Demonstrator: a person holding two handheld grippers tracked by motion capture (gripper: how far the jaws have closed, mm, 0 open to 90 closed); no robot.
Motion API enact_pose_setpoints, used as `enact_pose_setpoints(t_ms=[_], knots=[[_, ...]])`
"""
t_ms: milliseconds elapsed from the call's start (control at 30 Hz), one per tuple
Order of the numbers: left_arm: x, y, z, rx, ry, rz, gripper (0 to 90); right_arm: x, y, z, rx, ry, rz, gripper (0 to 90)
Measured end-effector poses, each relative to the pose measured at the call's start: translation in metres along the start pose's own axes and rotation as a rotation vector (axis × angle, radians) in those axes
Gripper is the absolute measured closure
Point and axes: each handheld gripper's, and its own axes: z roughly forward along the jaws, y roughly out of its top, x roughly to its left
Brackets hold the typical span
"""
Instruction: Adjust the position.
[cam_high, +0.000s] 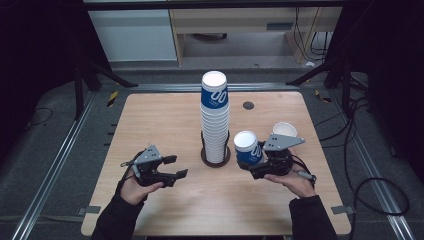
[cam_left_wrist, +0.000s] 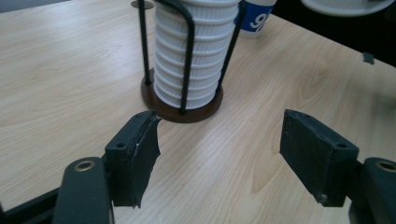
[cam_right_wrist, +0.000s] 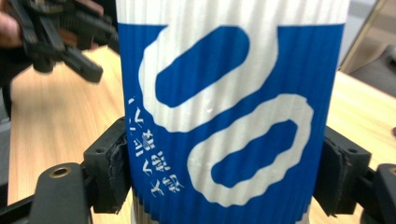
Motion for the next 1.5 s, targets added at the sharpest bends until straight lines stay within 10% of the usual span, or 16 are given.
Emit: enact_pose_setpoints(t_ms=[600,1500], knots=[[-0.020,0.008,0.005,0.011,-0.091,0.037,24.4,0.025,-0.003,0.038,0.131,0.115,-0.141,21.2],[-0.044,0.023,0.022,0.008,-0.196,0.081,20.3,0.049,-0.006,0.078,0.239,0.193,-0.221,21.0]])
